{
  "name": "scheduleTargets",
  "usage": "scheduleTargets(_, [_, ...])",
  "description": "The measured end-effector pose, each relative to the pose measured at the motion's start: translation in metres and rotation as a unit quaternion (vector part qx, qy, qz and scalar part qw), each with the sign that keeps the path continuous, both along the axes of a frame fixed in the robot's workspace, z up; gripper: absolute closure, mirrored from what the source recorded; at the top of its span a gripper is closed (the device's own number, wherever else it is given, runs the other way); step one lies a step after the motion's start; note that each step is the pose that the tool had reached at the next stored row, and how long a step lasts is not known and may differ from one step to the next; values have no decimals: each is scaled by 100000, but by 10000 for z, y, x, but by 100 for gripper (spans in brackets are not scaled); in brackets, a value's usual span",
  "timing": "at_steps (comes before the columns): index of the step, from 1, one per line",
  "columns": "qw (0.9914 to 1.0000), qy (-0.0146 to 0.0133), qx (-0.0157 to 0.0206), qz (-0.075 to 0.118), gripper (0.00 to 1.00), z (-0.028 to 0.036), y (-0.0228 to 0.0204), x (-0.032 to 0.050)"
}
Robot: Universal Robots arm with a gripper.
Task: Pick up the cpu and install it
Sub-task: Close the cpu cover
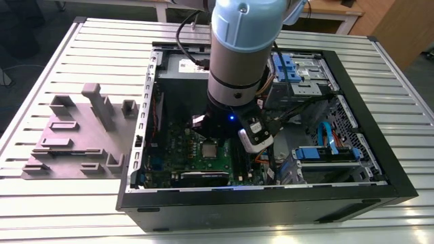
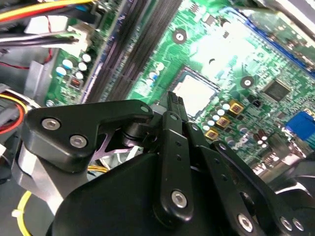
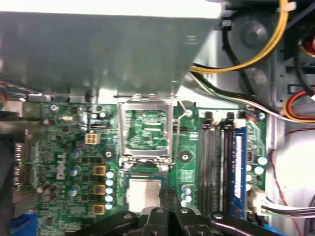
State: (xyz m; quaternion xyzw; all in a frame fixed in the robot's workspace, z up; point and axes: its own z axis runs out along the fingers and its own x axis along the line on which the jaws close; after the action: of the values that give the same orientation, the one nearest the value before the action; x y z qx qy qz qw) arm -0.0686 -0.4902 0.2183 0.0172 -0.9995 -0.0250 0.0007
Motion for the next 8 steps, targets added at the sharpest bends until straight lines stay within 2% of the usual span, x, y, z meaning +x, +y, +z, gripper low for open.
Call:
scheduleTargets(4, [100000, 3, -8, 1, 90, -5, 4, 63])
scheduleTargets(8, [100000, -2, -3, 192, 90, -17, 34, 86])
